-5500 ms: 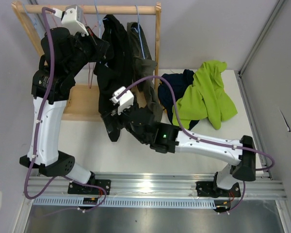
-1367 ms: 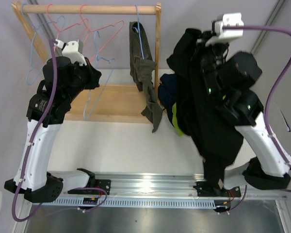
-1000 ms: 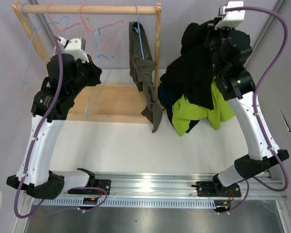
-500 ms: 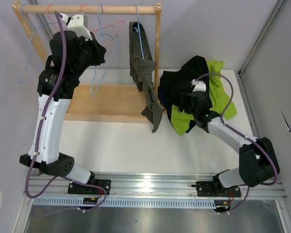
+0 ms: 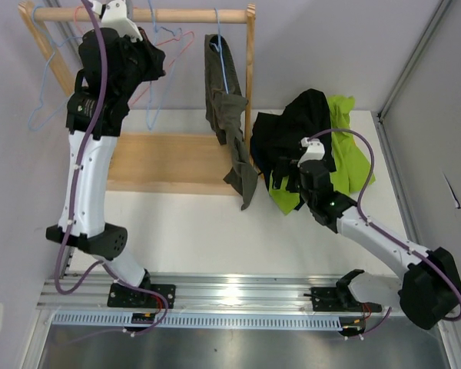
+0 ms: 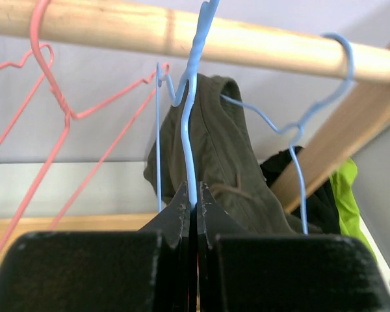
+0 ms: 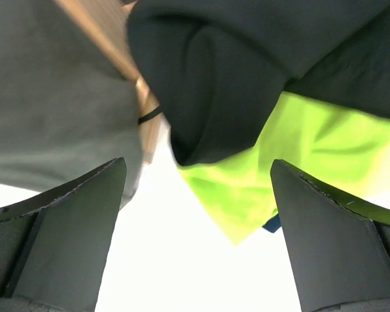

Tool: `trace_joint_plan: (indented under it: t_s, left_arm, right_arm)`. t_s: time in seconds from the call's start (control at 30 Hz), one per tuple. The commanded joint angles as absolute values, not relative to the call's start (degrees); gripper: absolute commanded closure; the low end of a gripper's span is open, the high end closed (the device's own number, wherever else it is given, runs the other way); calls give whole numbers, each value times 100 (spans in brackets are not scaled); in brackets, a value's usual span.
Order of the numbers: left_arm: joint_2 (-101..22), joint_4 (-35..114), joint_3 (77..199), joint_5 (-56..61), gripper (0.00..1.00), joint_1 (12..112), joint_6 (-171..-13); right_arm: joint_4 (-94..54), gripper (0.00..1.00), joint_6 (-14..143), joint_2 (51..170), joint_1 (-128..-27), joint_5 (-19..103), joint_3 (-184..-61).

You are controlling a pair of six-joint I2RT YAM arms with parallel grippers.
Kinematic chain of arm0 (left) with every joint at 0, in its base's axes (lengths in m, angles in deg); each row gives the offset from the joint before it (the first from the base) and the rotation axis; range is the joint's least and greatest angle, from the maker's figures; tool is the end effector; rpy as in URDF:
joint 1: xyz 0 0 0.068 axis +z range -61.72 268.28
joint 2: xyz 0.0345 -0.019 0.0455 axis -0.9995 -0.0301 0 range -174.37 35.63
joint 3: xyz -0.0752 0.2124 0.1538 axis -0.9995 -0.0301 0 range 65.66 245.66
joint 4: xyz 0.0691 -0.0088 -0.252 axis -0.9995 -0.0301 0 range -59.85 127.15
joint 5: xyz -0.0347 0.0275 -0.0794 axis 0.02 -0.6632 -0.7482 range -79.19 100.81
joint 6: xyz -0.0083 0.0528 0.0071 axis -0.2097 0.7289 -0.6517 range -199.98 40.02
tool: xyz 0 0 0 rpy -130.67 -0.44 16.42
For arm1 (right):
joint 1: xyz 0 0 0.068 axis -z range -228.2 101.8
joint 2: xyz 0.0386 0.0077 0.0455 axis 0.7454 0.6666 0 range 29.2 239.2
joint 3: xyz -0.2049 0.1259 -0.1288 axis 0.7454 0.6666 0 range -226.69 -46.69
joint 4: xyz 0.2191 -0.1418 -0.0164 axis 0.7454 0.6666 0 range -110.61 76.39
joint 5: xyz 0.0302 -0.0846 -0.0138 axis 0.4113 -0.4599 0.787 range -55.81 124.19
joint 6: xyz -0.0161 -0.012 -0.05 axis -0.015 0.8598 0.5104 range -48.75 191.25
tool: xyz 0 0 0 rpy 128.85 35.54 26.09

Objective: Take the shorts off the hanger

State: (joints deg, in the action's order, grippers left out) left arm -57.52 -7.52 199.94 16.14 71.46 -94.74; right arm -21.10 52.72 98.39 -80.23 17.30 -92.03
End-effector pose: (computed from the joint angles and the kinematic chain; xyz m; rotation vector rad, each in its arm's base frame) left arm 0.2775 -0.0803 0.5767 -0.0423 1.6430 -0.3466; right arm 0.2376 0.1365 0.2733 -0.0405 1.9706 0.2874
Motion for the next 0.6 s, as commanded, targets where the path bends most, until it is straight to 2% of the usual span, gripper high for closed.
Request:
trace_joint_plan:
  t_s: [0.0, 0.23, 0.37, 0.43, 0.53, 0.57]
  left_arm:
    - [-6219, -381, 20355, 1346, 100, 7464, -9702]
    - [-6580, -372, 20321, 941, 100, 7790, -9940]
    - [-6142, -188, 19630, 862, 99, 7790, -9975]
    - [-5957, -118, 19460, 862, 95, 7790, -9949]
    - [-5719, -143, 19214, 862, 83, 7790, -9888]
    - [-5675, -196, 19187, 844, 71, 7790, -9879]
  right_arm:
    - [-1851, 1, 5095, 9390, -8212, 1468, -9038]
    - [-1473, 0, 4980, 8853, -8563, 1205, -8853]
    - [-1358, 1, 4989, 8695, -8678, 1011, -8914]
    - [-1244, 1, 5024, 8625, -8722, 845, -9019]
    - [-1034, 1, 5129, 8581, -8731, 677, -9335]
    - [-998, 1, 5164, 8563, -8731, 659, -9414]
